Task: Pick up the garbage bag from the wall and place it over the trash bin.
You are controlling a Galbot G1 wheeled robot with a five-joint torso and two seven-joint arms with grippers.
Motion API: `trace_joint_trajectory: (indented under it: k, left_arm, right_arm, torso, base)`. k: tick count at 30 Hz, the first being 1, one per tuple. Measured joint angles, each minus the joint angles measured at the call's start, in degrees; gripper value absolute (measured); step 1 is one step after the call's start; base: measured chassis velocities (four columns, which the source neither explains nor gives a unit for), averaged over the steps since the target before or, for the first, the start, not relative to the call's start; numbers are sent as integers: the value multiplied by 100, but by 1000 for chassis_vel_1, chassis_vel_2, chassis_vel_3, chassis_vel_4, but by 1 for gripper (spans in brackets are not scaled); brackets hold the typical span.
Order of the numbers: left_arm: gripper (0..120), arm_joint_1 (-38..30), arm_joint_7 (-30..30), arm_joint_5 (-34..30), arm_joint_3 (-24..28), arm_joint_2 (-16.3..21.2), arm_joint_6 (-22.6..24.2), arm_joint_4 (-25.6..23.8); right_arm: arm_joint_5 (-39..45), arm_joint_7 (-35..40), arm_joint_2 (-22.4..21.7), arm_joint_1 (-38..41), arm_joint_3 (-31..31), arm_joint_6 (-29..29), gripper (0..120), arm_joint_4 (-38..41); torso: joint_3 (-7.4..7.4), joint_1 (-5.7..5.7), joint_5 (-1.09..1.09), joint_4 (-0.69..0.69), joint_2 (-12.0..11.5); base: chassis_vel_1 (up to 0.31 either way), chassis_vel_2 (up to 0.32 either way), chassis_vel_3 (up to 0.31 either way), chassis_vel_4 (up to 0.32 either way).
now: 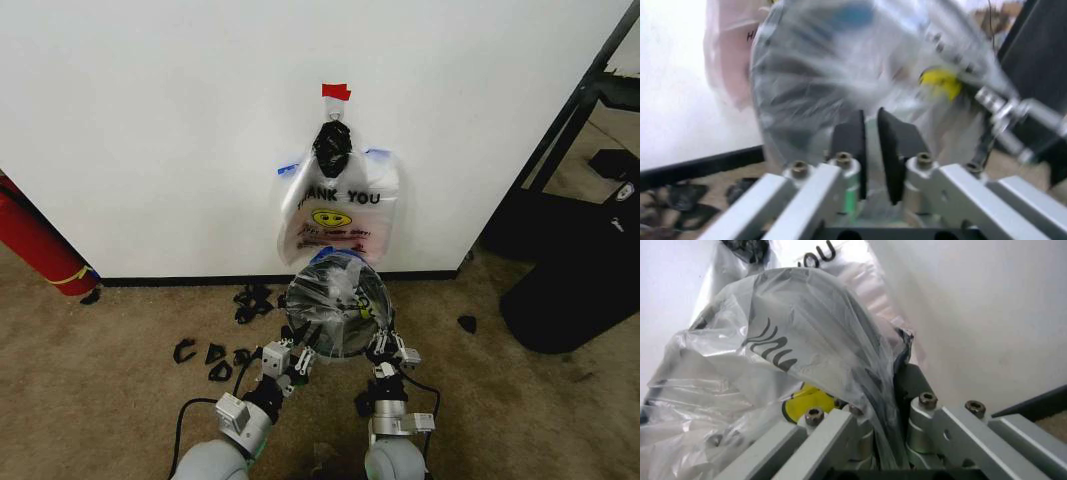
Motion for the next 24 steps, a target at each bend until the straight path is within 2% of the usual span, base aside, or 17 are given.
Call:
trace_joint_trajectory:
  k: [1,3,6,8,12,15,19,24]
  left_arm:
    - [2,-49,115,97,-52,96,-37,52]
    - [0,-71,175,146,-74,137,-58,75]
    - [0,-382,848,719,-198,491,-299,234]
    - [0,-604,1131,988,-173,658,-384,274]
    - [0,-865,1240,1105,-39,767,-368,266]
    - [0,-945,994,1117,28,769,-172,193]
    - [0,-968,648,1116,90,740,111,119]
    - [0,-1038,-31,1109,213,648,886,-59]
  right_arm:
    - [2,9,0,12,-1,-13,1,7]
    - [3,13,0,16,-1,-18,1,10]
    - [-19,28,-9,66,-33,-86,1,57]
    - [-108,27,-107,141,-269,-178,1,79]
    - [-346,84,-191,296,-432,-283,1,43]
    - [-482,248,-282,508,-602,-424,1,31]
    - [-628,345,-336,608,-717,-507,1,35]
    - [-924,373,-495,683,-824,-532,1,50]
  torso:
    - [0,0,0,0,0]
    - [0,0,0,0,0]
    - [0,0,2,-1,0]
    - [0,0,3,1,0]
    - [0,0,12,-1,0]
    - [1,0,-1,-1,0]
    - [0,0,-1,1,0]
    - [0,0,-4,0,0]
  base:
    - [0,0,0,0]
    - [0,0,0,0]
    - [0,0,0,0]
    - [0,0,0,0]
    - [0,0,0,0]
    - [0,0,0,0]
    - [0,0,0,0]
    - [0,0,0,0]
